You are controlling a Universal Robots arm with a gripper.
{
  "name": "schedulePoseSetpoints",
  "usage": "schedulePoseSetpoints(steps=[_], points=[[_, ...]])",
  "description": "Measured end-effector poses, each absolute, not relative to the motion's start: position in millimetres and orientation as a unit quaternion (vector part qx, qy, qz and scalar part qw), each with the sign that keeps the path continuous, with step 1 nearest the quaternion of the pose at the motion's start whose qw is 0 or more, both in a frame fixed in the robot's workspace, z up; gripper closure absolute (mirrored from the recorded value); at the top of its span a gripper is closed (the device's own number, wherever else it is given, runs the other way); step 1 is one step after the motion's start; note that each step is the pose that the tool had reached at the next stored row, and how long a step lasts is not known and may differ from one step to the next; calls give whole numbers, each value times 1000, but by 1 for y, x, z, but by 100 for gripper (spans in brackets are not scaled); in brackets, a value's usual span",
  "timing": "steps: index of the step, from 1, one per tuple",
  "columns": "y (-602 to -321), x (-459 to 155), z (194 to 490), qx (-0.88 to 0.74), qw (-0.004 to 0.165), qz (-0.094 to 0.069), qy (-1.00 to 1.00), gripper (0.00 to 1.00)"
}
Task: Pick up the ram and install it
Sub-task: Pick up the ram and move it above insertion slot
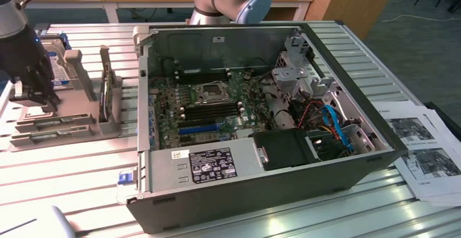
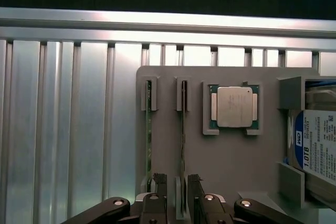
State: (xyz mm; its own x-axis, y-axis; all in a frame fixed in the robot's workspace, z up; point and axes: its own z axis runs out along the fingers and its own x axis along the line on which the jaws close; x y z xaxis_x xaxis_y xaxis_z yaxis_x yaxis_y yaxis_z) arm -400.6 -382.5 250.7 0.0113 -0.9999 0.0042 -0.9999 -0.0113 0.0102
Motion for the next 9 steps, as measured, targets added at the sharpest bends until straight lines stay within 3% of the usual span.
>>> schedulePoseSetpoints(steps=[9], points=[[-382,-401,244,711,5,-2,-703,70]])
